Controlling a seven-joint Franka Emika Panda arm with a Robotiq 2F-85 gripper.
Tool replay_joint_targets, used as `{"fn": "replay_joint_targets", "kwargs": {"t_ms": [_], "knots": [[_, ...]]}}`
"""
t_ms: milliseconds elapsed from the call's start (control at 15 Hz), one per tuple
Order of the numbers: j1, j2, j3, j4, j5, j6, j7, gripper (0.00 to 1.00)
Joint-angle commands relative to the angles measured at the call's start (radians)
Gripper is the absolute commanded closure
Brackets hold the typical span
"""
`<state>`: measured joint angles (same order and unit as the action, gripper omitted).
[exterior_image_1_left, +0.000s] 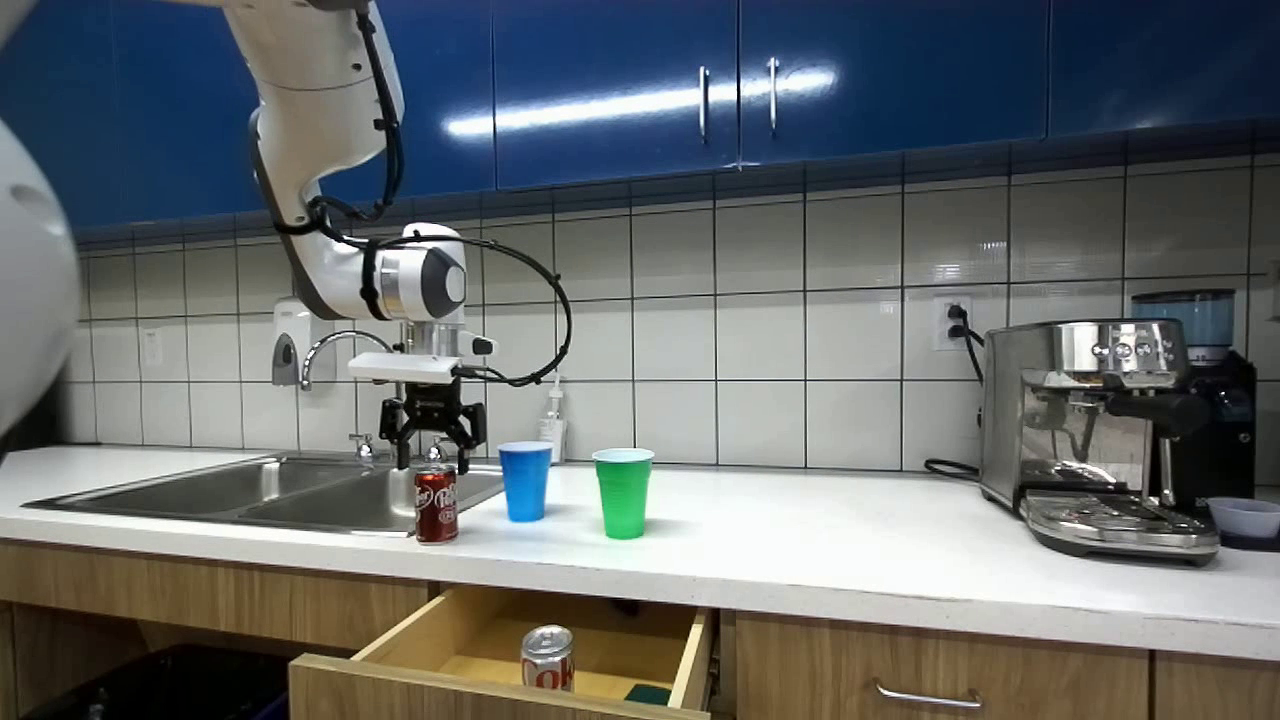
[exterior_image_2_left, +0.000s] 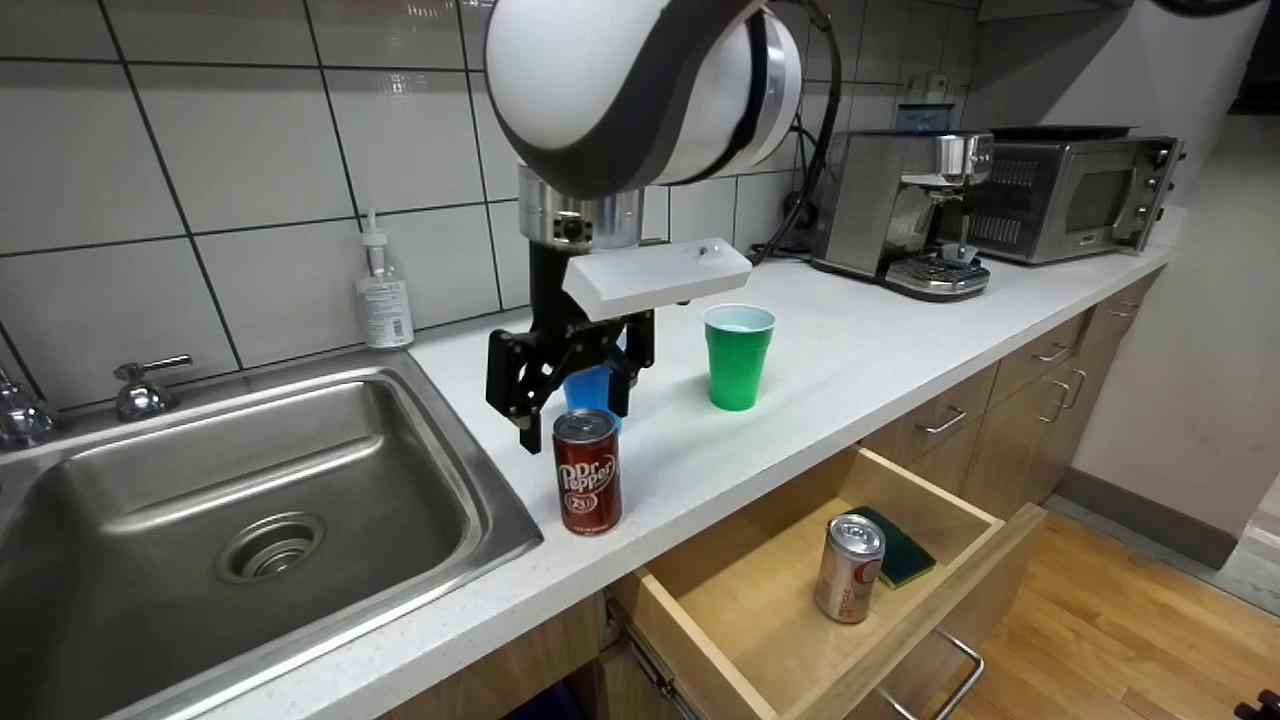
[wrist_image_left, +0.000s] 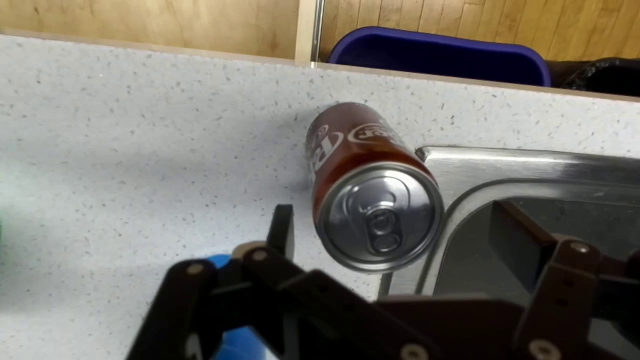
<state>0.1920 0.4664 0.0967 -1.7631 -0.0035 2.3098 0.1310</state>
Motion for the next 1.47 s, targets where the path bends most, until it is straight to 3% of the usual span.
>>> {"fn": "replay_joint_targets", "kwargs": {"t_ms": [0,867,933,1067,1267,1400], "knots": [[0.005,0.040,-0.004,0.065,-0.019,-0.067,-0.007,0.00],[0.014,0.090,-0.011,0.081,-0.035,-0.078,-0.005,0.01],[0.015,0.090,-0.011,0.080,-0.038,-0.075,-0.006,0.26],[0.016,0.091,-0.012,0.080,-0.045,-0.073,-0.006,0.32],[0.015,0.093,-0.013,0.080,-0.054,-0.071,-0.008,0.58],[0.011,0.081,-0.010,0.069,-0.053,-0.062,-0.014,0.61]]}}
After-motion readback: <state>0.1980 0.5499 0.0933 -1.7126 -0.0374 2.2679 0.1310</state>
